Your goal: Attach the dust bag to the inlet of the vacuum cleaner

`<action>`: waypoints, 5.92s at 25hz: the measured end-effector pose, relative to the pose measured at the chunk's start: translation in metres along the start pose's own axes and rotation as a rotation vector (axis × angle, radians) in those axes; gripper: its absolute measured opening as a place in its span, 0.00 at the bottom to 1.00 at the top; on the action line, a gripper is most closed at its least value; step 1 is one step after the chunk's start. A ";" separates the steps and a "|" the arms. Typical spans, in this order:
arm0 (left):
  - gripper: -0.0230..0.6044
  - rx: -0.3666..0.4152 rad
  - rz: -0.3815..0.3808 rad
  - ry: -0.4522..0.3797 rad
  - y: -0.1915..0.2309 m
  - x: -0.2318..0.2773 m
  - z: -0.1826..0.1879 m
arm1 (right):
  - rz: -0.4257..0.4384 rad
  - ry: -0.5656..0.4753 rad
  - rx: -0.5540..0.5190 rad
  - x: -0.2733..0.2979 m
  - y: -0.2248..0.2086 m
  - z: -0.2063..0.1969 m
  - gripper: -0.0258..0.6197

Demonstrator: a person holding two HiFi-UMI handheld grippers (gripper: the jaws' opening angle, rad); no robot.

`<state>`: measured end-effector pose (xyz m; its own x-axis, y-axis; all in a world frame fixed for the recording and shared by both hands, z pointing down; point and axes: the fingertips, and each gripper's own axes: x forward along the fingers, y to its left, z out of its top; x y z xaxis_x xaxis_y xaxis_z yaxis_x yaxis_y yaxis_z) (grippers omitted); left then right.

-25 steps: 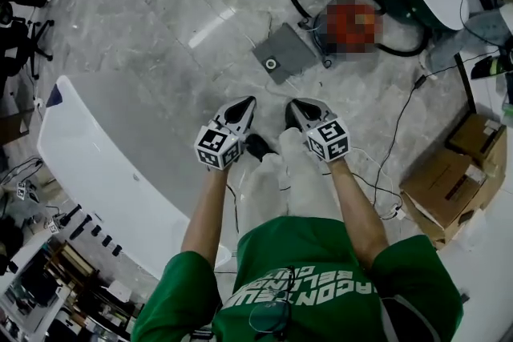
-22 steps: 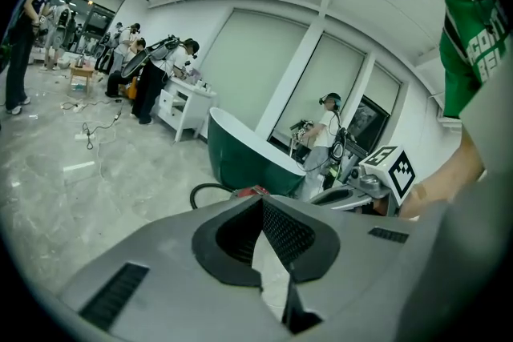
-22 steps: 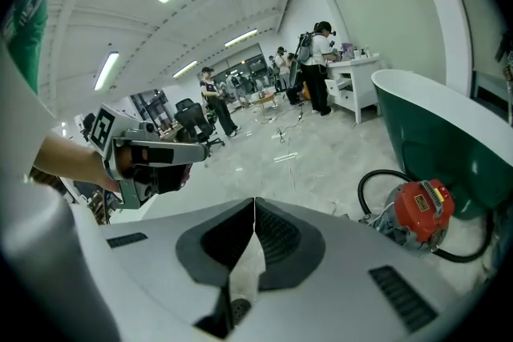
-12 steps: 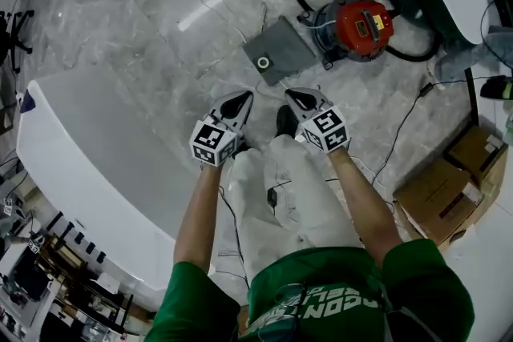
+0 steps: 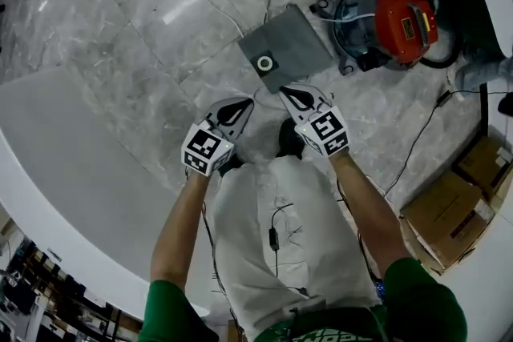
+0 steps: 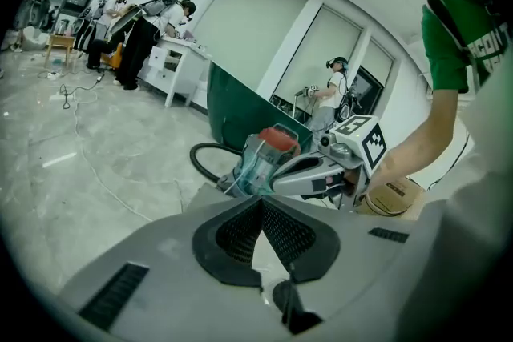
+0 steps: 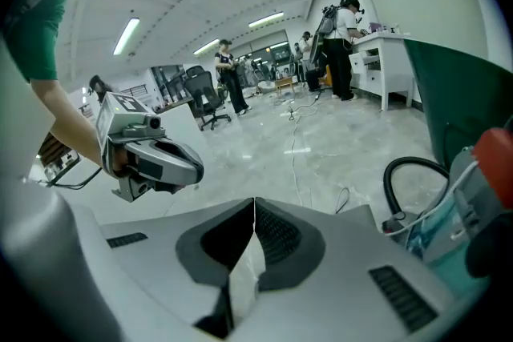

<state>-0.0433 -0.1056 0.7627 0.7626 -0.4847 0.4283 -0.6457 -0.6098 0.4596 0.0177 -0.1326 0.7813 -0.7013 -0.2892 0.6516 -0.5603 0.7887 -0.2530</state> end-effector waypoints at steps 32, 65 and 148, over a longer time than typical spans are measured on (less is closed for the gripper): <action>0.04 0.137 -0.217 0.103 0.184 0.185 -0.267 | -0.159 -0.009 -0.367 0.231 -0.074 -0.272 0.14; 0.04 0.226 -0.224 0.154 0.178 0.205 -0.264 | -0.368 -0.020 -0.476 0.232 -0.088 -0.251 0.23; 0.10 0.796 -0.779 -0.085 -0.041 0.258 0.015 | -0.627 -0.399 -0.206 -0.085 -0.156 -0.102 0.06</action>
<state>0.1802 -0.2156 0.8427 0.9681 0.1825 0.1718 0.1956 -0.9787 -0.0625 0.2099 -0.1753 0.8383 -0.4076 -0.8582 0.3122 -0.8392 0.4868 0.2424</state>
